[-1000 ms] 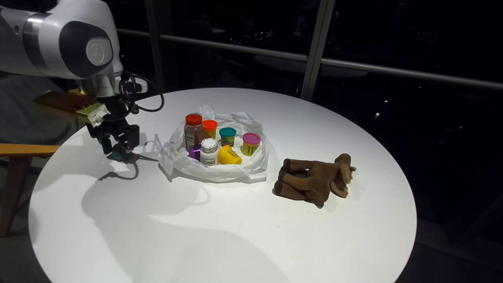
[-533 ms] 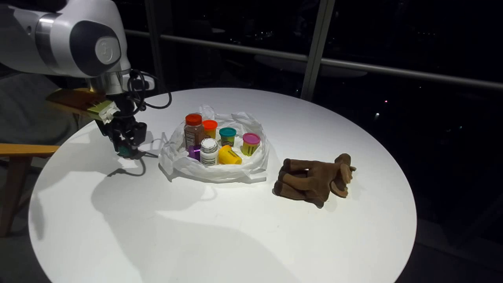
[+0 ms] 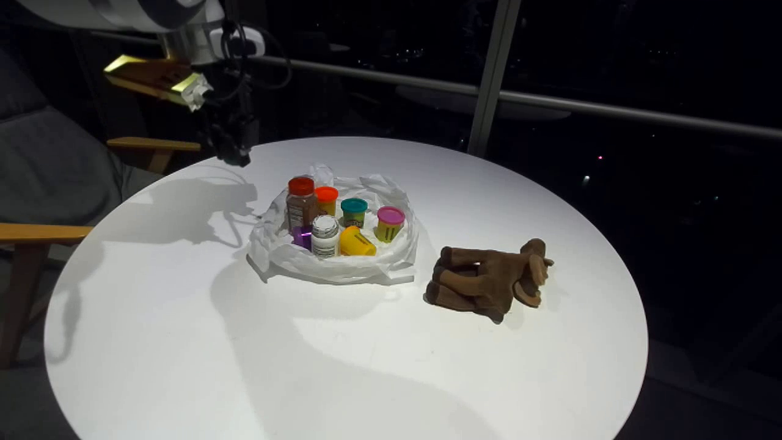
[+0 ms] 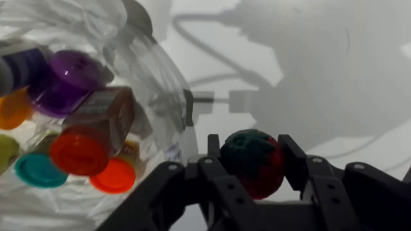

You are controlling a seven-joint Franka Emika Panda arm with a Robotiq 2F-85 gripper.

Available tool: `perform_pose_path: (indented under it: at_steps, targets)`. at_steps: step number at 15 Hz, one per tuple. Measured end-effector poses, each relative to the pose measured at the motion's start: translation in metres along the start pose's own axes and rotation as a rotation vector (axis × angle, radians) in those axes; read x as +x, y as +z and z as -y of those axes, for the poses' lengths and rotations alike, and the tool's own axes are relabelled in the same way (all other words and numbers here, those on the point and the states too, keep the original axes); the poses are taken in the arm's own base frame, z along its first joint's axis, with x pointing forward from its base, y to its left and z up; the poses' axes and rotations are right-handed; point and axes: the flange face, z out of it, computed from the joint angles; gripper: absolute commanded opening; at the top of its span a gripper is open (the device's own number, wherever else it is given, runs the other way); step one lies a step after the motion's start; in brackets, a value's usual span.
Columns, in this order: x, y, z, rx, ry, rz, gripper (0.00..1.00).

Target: Place the containers and strawberry toy in the white plastic

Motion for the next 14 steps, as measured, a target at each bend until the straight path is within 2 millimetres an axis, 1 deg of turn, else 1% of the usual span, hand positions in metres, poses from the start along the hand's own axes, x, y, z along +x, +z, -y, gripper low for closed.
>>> perform_pose_path:
  at_steps: [2, 3, 4, 5, 7, 9, 11, 14]
  targets:
    - [0.027, -0.036, -0.024, -0.024, 0.055, -0.082, 0.23]
    - [0.039, -0.048, -0.040, -0.046, 0.083, -0.116, 0.23]
    - [0.050, -0.056, -0.059, -0.071, 0.112, -0.144, 0.23]
    - [0.059, -0.060, -0.077, -0.097, 0.142, -0.162, 0.23]
    - [0.070, -0.055, -0.113, -0.141, 0.199, -0.175, 0.23]
    - [0.076, -0.041, -0.139, -0.169, 0.238, -0.161, 0.23]
    - [0.080, -0.023, -0.155, -0.190, 0.265, -0.137, 0.23]
    - [0.080, 0.003, -0.168, -0.214, 0.296, -0.084, 0.23]
